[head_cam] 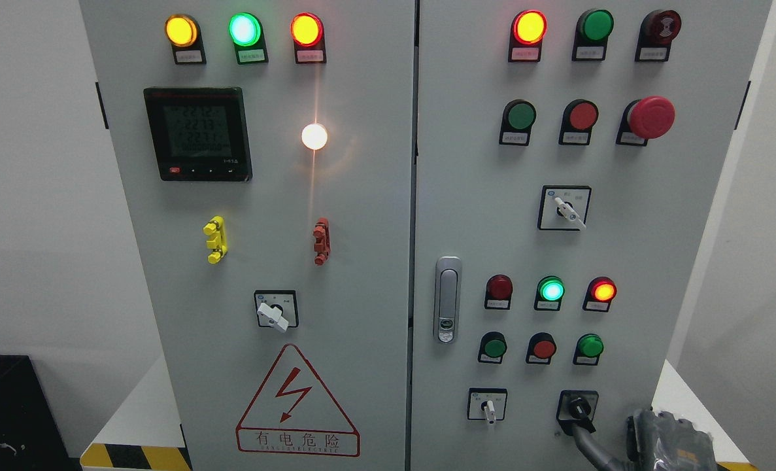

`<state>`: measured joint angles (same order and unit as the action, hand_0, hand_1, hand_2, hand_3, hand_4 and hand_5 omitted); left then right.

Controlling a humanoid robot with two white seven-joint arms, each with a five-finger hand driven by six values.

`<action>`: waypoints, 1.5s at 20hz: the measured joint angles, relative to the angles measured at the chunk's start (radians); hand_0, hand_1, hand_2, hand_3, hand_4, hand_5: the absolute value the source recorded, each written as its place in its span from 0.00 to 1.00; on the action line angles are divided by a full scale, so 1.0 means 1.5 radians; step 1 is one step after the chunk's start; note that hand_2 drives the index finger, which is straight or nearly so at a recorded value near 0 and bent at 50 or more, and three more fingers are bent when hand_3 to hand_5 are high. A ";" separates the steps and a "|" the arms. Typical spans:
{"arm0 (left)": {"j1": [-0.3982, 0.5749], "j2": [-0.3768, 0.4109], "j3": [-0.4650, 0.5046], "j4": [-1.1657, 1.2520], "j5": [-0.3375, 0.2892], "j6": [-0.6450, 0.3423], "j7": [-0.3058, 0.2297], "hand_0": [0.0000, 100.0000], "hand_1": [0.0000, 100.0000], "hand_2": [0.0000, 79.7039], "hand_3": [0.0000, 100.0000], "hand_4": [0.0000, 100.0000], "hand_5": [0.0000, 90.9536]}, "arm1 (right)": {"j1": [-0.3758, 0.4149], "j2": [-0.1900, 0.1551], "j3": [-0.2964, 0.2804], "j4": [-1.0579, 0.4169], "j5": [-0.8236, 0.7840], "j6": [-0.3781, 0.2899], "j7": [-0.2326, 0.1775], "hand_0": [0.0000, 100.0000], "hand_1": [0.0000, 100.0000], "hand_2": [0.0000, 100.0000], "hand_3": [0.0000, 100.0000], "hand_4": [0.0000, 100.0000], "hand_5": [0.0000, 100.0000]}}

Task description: Flip black knob to close circuit

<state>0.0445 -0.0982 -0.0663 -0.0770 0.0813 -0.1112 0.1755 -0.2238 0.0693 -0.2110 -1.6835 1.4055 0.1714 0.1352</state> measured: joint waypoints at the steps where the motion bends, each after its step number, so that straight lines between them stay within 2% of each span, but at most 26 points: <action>1: 0.000 0.000 0.000 0.000 0.000 0.000 0.000 0.12 0.56 0.00 0.00 0.00 0.00 | 0.000 0.000 0.000 0.000 0.000 0.000 0.000 0.00 0.02 0.96 1.00 1.00 1.00; 30: 0.000 0.000 0.000 0.000 0.000 0.000 -0.001 0.12 0.56 0.00 0.00 0.00 0.00 | -0.005 0.004 -0.008 -0.015 -0.005 0.003 0.003 0.00 0.02 0.95 1.00 1.00 1.00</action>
<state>0.0445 -0.0982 -0.0666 -0.0773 0.0813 -0.1113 0.1741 -0.2317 0.0750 -0.2226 -1.7060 1.3978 0.1753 0.1399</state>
